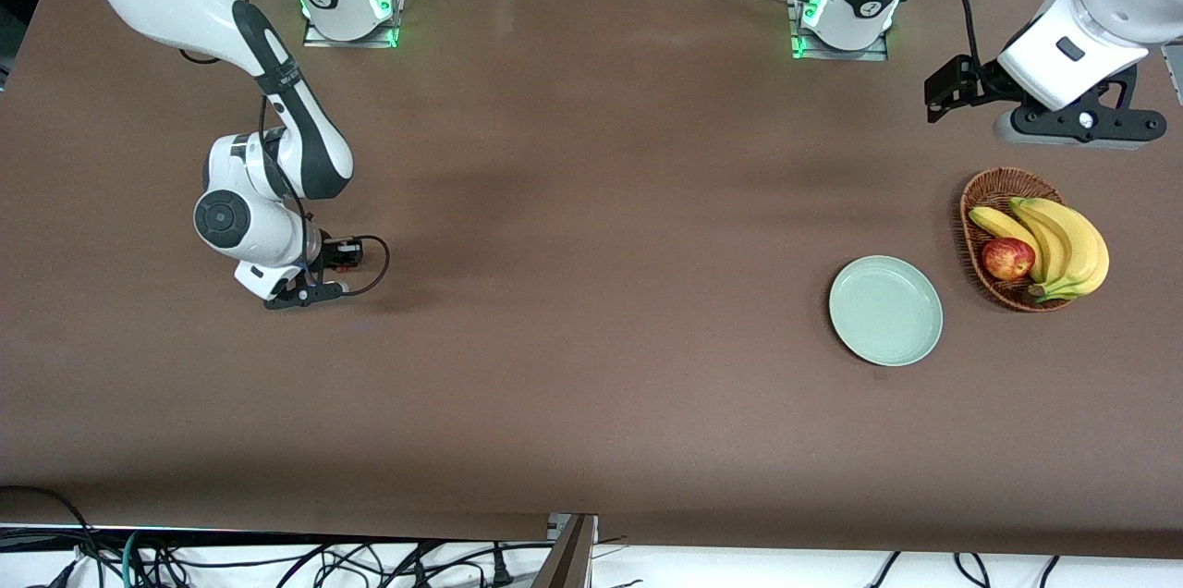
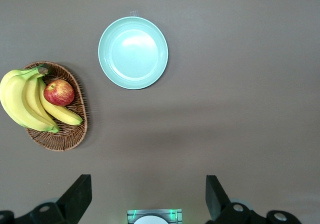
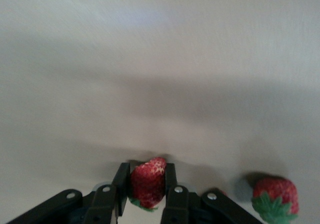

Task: Collect all strawberries into plate
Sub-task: 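Close the right gripper on the strawberry and lift it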

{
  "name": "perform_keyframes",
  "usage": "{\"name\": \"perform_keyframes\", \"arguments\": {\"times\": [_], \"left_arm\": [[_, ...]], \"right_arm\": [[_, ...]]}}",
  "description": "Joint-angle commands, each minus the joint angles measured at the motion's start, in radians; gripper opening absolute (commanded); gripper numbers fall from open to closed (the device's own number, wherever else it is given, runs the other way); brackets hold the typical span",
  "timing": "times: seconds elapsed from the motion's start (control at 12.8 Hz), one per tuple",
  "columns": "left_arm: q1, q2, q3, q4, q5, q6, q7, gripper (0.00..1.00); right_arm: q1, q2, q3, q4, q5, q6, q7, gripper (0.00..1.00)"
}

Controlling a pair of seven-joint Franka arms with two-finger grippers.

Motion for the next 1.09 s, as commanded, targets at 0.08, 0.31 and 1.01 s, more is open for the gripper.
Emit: {"name": "perform_keyframes", "arguments": {"times": [0.08,0.31,1.01], "left_arm": [[0.051,-0.182,0.008,-0.241,-0.023,0.103,0.076,1.0],[0.103,-0.164,0.01,-0.234,-0.042,0.105,0.097,1.0],[0.108,-0.123,0.008,-0.2,-0.052,0.108,0.097,1.0]], "right_arm": [[0.071,-0.004,0.091,0.169,0.009,-0.106,0.177,0.2],[0.238,0.066,0.091,0.296,0.01,-0.106,0.43,0.2],[0.579,0.373,0.09,0.635,0.001,-0.003,0.934,0.2]]}}
